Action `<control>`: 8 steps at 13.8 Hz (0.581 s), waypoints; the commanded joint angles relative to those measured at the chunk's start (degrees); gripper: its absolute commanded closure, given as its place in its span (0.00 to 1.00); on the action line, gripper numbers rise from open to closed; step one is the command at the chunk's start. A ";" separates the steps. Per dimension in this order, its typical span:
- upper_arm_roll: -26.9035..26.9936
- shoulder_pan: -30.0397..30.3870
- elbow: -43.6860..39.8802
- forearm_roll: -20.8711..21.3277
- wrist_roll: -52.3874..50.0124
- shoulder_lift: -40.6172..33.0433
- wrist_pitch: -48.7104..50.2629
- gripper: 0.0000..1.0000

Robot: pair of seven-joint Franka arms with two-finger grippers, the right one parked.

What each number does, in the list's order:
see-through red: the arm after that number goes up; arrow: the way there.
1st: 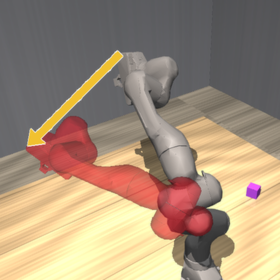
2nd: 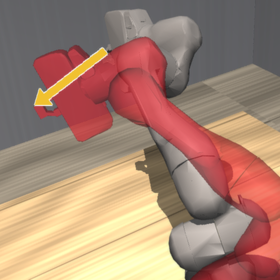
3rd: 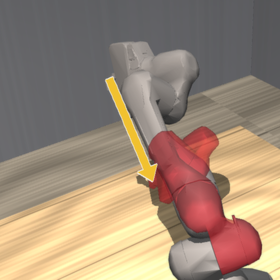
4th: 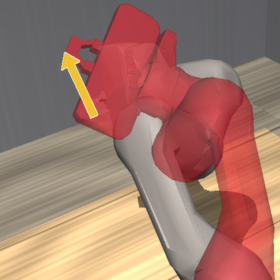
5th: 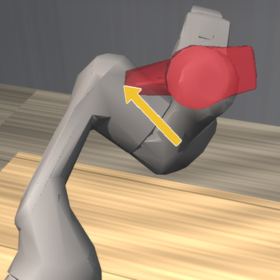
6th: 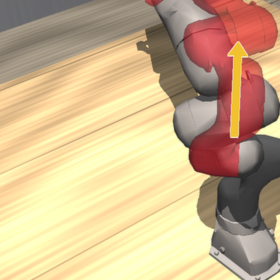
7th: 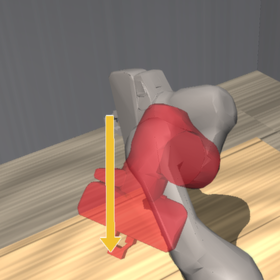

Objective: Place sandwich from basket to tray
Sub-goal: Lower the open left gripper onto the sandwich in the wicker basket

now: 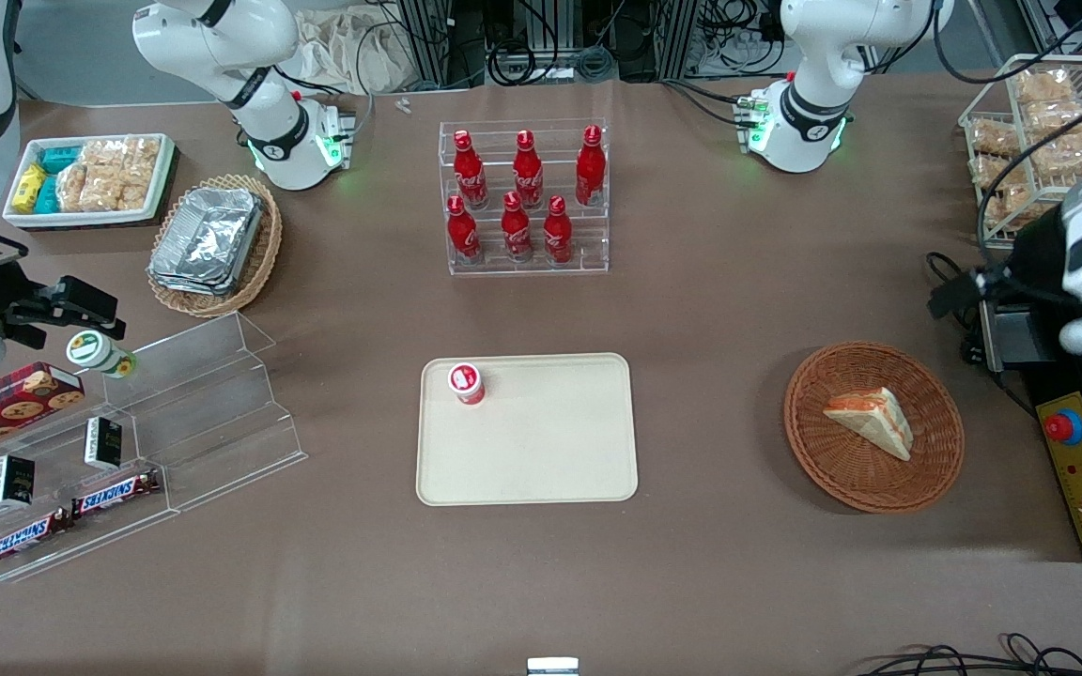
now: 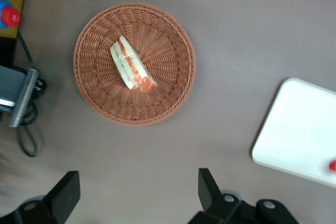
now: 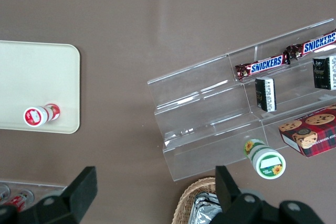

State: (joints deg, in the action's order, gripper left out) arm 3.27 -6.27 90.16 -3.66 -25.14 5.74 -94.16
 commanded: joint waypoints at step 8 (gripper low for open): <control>0.16 2.49 8.54 2.43 -25.36 18.23 -22.37 0.00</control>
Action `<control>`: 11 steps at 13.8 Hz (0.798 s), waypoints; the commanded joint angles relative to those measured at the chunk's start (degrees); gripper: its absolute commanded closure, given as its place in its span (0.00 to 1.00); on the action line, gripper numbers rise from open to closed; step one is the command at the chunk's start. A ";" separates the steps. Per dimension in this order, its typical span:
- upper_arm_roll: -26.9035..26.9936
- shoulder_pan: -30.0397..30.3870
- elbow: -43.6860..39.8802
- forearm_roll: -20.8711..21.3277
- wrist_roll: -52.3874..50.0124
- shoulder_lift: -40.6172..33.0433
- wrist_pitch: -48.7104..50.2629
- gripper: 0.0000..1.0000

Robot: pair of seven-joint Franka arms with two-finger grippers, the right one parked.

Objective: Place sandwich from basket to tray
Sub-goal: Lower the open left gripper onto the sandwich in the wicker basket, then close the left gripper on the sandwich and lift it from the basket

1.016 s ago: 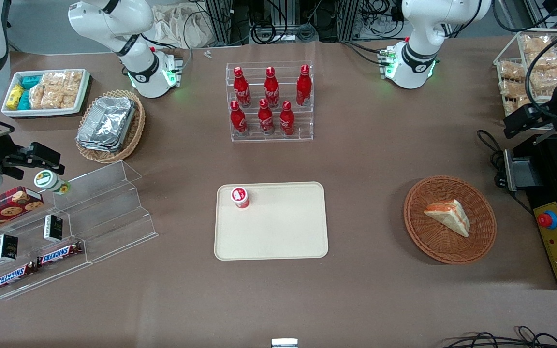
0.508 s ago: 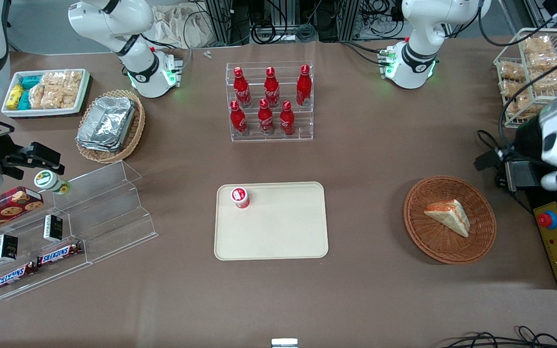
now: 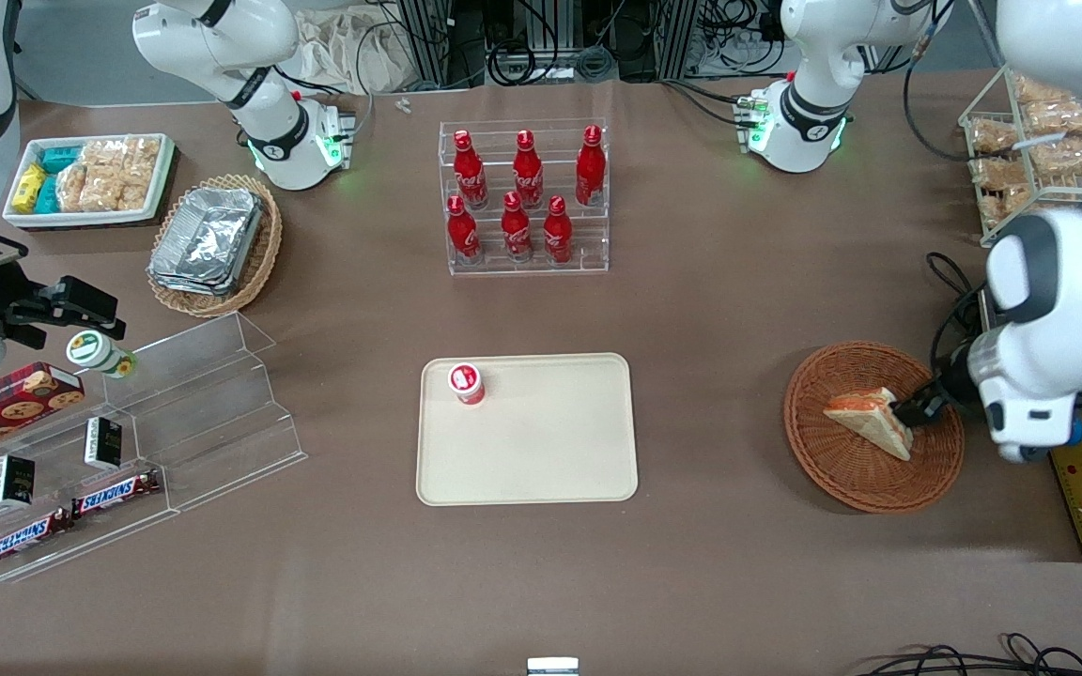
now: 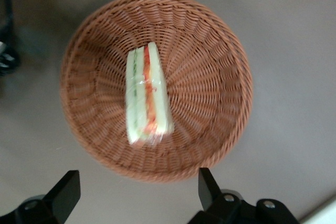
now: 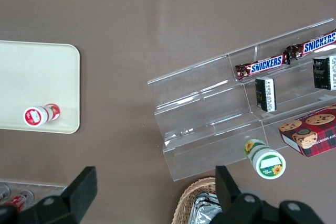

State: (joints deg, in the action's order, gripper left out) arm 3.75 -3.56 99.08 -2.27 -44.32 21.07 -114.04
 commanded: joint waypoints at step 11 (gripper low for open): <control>1.08 -0.22 6.29 1.92 -11.32 4.69 -8.73 0.00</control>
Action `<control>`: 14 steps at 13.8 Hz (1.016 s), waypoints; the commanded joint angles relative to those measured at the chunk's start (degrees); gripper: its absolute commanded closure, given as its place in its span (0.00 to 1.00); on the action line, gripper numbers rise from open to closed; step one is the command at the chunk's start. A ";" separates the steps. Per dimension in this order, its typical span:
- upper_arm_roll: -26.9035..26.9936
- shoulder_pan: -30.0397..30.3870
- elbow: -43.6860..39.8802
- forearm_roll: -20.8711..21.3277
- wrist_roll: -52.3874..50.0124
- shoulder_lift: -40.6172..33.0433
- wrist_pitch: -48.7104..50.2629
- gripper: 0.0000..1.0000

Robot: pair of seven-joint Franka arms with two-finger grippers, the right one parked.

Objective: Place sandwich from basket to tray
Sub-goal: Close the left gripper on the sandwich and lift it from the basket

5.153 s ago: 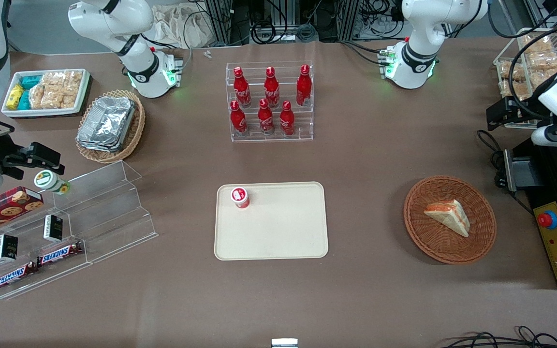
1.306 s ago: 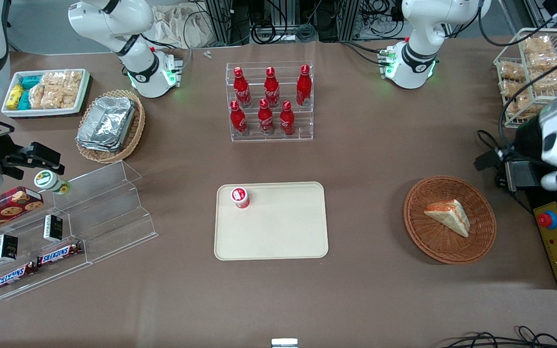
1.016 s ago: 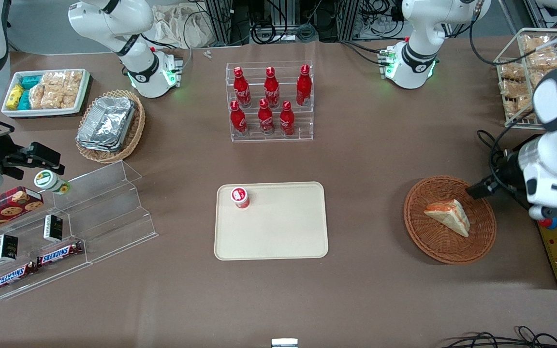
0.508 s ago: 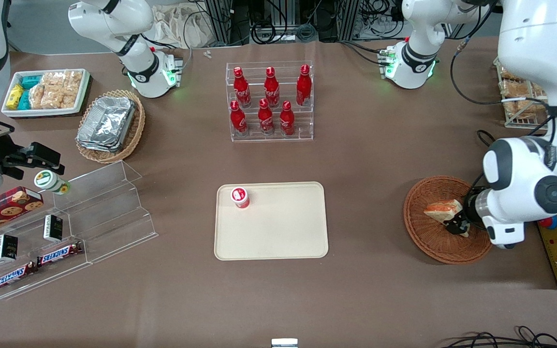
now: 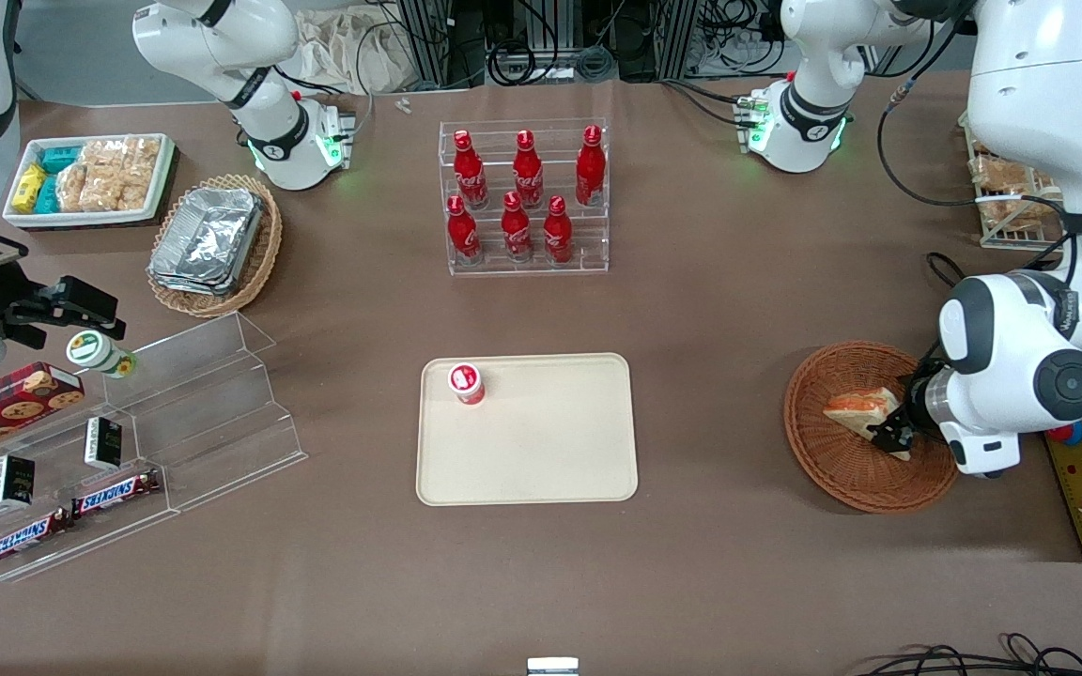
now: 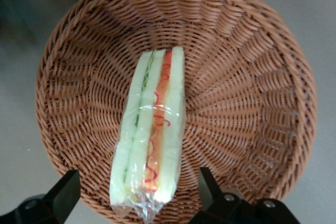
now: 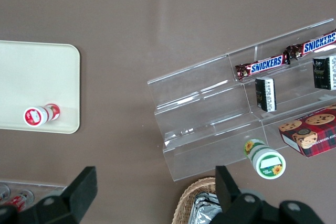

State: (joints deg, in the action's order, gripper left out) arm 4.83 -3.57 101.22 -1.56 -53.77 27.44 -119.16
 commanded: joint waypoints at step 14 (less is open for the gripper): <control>-3.50 -2.93 -0.85 1.03 15.41 -12.75 15.87 1.00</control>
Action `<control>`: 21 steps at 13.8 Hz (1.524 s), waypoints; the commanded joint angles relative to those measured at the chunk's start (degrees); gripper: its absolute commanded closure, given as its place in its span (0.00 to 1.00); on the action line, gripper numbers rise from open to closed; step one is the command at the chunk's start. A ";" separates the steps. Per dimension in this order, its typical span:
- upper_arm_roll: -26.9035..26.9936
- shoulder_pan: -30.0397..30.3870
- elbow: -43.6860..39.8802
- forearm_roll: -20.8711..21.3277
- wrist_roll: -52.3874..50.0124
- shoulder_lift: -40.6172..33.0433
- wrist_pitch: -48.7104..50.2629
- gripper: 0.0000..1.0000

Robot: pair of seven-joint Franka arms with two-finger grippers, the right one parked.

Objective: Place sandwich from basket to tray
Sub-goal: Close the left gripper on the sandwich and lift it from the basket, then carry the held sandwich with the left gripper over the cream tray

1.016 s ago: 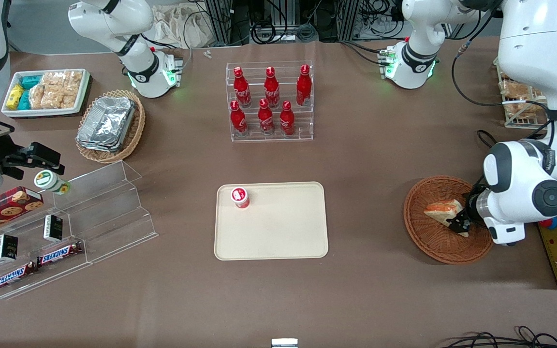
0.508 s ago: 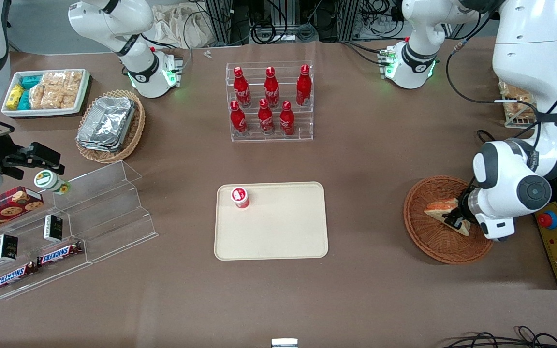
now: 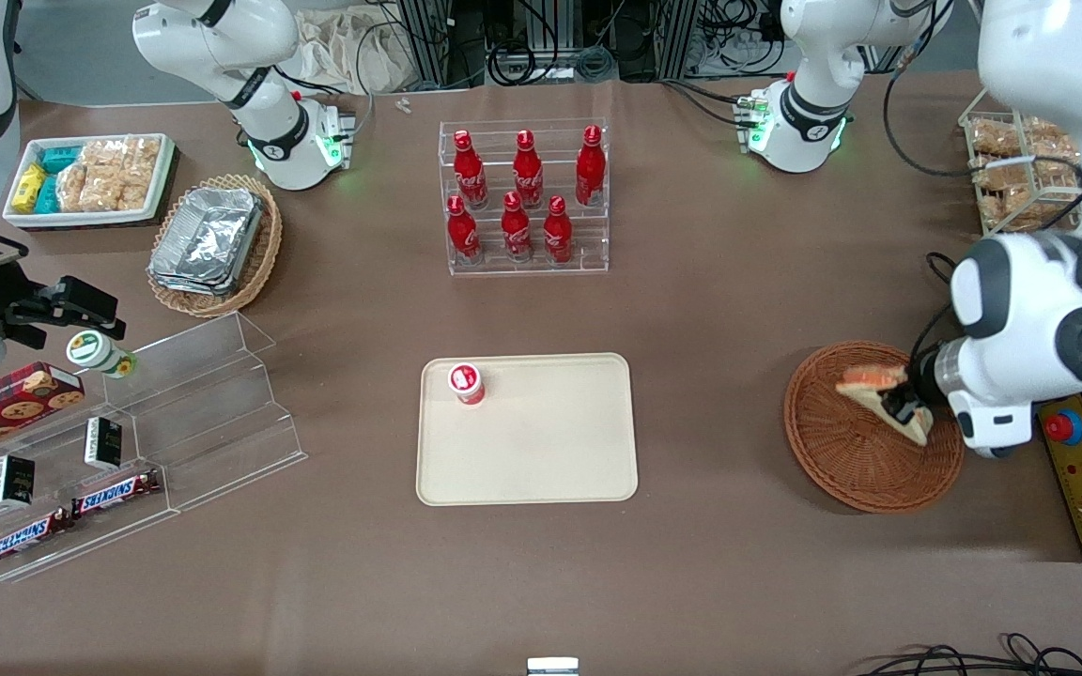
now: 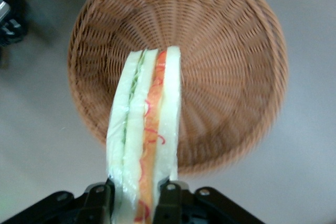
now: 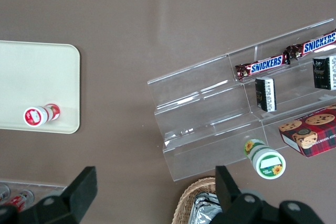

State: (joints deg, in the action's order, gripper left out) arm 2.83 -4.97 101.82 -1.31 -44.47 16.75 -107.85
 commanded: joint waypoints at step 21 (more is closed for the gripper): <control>-19.70 -17.80 -8.57 14.93 -1.59 20.15 -20.20 1.00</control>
State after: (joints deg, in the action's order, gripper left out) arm -17.13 -22.37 95.27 11.71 -45.10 35.67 -127.81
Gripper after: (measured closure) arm 0.811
